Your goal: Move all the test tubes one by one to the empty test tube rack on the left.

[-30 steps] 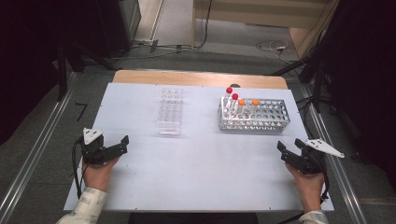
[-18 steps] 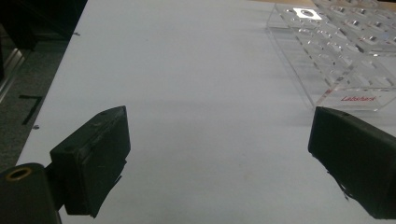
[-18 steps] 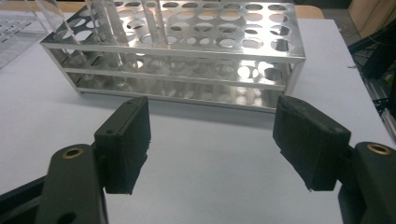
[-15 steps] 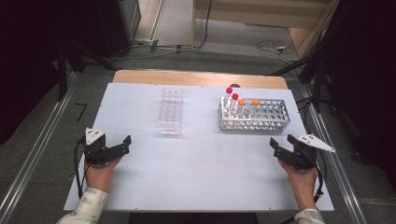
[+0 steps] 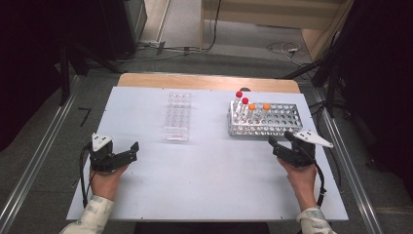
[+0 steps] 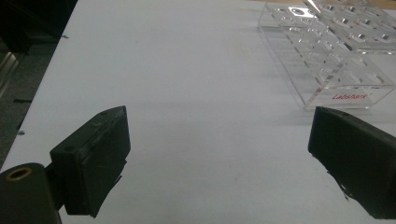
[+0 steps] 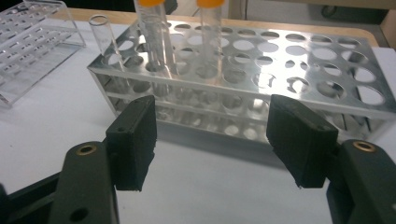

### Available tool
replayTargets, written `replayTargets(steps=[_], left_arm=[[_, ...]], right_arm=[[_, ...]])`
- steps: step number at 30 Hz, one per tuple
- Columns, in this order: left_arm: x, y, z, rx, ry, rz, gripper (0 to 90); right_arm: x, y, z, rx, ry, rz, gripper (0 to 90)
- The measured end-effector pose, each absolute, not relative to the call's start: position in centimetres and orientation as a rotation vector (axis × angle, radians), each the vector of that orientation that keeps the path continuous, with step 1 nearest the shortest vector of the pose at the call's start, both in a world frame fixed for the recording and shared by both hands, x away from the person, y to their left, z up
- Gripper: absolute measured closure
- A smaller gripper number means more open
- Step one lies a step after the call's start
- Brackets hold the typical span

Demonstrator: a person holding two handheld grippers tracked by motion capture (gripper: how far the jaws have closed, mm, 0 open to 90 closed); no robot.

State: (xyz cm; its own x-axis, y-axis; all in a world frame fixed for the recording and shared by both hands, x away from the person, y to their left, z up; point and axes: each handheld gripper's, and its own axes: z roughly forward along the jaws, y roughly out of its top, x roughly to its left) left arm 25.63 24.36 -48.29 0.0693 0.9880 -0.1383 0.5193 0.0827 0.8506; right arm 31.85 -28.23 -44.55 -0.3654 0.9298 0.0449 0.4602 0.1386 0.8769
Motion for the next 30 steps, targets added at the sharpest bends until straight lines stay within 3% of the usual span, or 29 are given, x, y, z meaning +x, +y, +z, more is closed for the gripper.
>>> replayTargets(steps=[17,30], left_arm=[[25.6,24.4,-48.3,1.538,1.559,0.745,6.0],[25.5,24.3,-48.3,1.541,1.561,0.747,6.0]], right_arm=[[35.8,-23.1,-44.5,1.252,1.937,1.188,53.5],[37.6,-22.1,-44.2,1.257,1.927,1.169,64.1]])
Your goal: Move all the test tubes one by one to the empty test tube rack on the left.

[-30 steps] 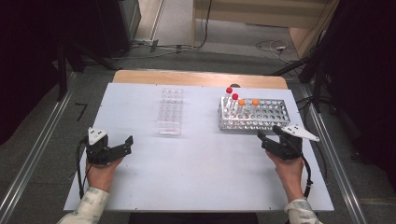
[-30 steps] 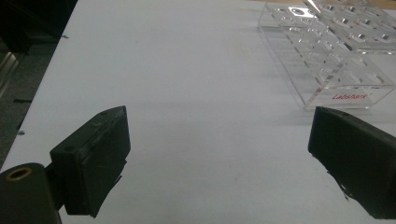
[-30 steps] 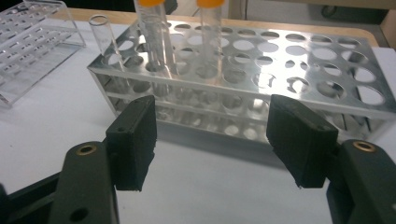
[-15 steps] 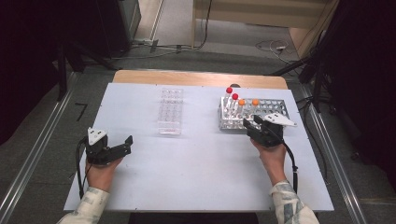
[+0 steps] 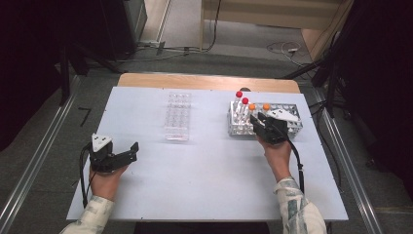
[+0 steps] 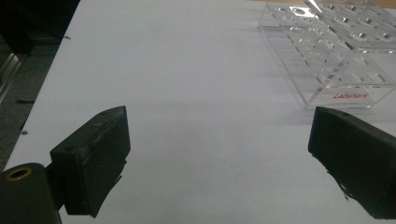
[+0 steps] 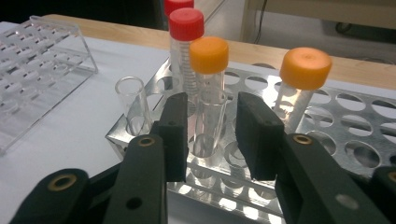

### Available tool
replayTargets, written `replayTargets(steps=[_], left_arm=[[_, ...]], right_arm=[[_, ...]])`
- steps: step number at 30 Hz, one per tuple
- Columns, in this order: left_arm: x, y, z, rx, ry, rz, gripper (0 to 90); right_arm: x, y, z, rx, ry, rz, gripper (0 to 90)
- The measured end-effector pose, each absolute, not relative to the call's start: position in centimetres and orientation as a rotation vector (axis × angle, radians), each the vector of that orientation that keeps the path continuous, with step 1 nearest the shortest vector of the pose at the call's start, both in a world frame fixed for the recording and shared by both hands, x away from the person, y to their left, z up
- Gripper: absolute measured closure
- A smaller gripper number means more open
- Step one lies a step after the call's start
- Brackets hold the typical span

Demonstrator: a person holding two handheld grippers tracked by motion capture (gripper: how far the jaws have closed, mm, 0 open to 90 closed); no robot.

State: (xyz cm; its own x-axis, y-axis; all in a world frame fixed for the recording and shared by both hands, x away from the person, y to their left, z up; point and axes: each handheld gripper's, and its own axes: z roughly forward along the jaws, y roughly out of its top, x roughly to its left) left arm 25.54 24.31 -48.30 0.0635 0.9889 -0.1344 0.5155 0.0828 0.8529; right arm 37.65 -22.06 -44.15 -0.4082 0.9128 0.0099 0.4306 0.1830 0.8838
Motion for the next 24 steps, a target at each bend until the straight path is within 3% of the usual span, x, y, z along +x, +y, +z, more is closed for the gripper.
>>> replayTargets(steps=[21,24], left_arm=[[25.5,24.3,-48.3,1.539,1.56,0.745,6.0],[25.5,24.3,-48.3,1.539,1.559,0.746,6.0]], right_arm=[[38.6,-21.5,-45.5,1.289,1.945,1.14,66.7],[38.6,-21.4,-45.5,1.29,1.94,1.142,71.1]])
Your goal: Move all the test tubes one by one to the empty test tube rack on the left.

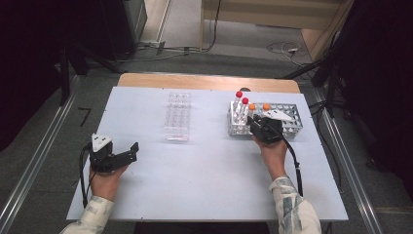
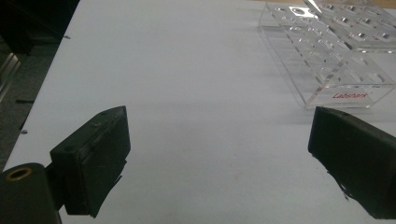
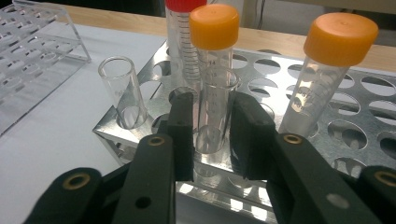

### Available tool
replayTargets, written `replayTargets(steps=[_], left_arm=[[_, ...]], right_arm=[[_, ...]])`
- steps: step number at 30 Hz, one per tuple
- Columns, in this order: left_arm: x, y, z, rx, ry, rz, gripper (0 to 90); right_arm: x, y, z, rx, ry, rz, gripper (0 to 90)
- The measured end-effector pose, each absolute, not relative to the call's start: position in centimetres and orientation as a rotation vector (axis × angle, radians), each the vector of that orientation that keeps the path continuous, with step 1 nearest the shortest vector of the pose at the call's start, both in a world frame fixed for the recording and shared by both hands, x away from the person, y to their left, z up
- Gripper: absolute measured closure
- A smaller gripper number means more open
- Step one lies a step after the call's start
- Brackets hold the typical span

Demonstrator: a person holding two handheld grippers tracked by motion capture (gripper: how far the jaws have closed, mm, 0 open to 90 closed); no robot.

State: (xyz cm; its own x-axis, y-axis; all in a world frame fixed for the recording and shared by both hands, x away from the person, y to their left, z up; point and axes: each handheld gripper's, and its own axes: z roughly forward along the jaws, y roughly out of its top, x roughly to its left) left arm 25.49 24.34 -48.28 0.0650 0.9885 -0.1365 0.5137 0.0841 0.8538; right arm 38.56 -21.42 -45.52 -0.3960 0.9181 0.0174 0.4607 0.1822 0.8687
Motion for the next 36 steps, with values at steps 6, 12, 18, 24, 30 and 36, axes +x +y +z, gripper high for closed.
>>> replayTargets(steps=[6,12,18,24,30,36], left_arm=[[25.5,24.3,-48.3,1.54,1.557,0.746,6.0],[25.5,24.3,-48.3,1.539,1.558,0.747,6.0],[25.4,24.2,-48.2,1.542,1.555,0.743,6.1],[25.5,23.9,-48.1,1.546,1.548,0.738,6.0],[25.9,23.3,-47.1,1.537,1.523,0.732,6.0],[26.5,22.4,-46.3,1.549,1.486,0.703,7.0]], right_arm=[[38.3,-21.3,-45.3,1.274,1.931,1.142,73.1],[37.8,-21.7,-43.5,1.254,1.9,1.184,73.2],[36.6,-22.0,-40.4,1.202,1.862,1.235,73.3],[35.1,-21.7,-39.4,1.164,1.881,1.261,73.3],[34.2,-20.9,-39.6,1.137,1.921,1.282,73.3],[33.6,-19.8,-40.1,1.117,1.962,1.3,73.3]])
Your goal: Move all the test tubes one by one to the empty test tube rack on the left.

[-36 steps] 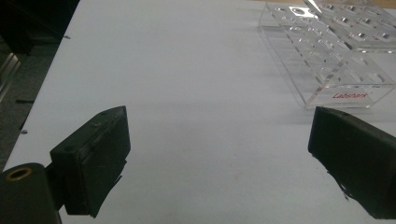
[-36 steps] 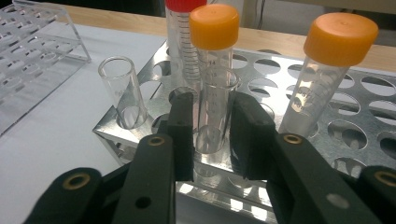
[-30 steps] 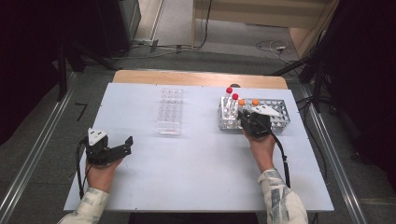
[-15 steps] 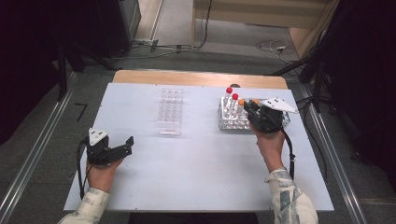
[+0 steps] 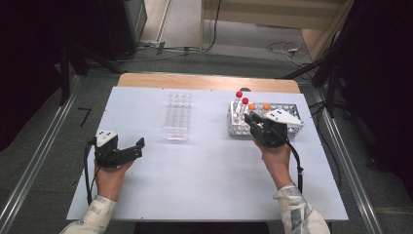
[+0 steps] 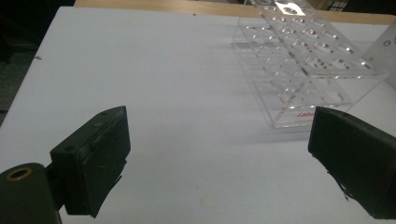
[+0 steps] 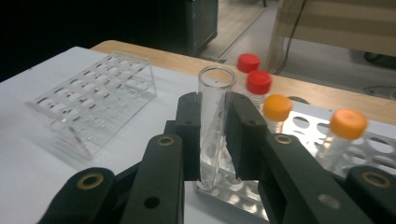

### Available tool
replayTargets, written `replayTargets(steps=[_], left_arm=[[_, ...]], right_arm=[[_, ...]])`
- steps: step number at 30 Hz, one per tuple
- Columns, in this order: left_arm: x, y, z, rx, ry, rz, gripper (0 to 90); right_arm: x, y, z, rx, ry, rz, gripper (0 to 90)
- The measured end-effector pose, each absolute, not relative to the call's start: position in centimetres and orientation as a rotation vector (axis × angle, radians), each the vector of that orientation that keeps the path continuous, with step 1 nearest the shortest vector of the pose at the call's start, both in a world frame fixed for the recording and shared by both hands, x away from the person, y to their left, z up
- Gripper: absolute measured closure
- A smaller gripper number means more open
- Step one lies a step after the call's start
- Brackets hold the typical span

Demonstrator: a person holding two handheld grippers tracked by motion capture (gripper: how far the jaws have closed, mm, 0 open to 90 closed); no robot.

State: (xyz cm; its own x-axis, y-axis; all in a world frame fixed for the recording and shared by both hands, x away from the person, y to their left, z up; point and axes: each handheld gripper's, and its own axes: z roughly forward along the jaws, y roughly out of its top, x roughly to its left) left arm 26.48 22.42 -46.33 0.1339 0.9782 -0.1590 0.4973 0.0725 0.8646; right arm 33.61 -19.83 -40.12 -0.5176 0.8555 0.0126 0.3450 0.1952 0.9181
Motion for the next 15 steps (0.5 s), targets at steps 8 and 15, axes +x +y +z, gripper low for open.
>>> replayTargets(steps=[8,15], left_arm=[[27.9,20.1,-45.6,1.614,1.423,0.683,7.1],[29.6,17.1,-44.2,1.631,1.354,0.69,10.5]], right_arm=[[33.4,-17.4,-41.2,1.075,2.028,1.319,73.3],[34.0,-14.1,-42.7,1.052,2.092,1.321,73.3]])
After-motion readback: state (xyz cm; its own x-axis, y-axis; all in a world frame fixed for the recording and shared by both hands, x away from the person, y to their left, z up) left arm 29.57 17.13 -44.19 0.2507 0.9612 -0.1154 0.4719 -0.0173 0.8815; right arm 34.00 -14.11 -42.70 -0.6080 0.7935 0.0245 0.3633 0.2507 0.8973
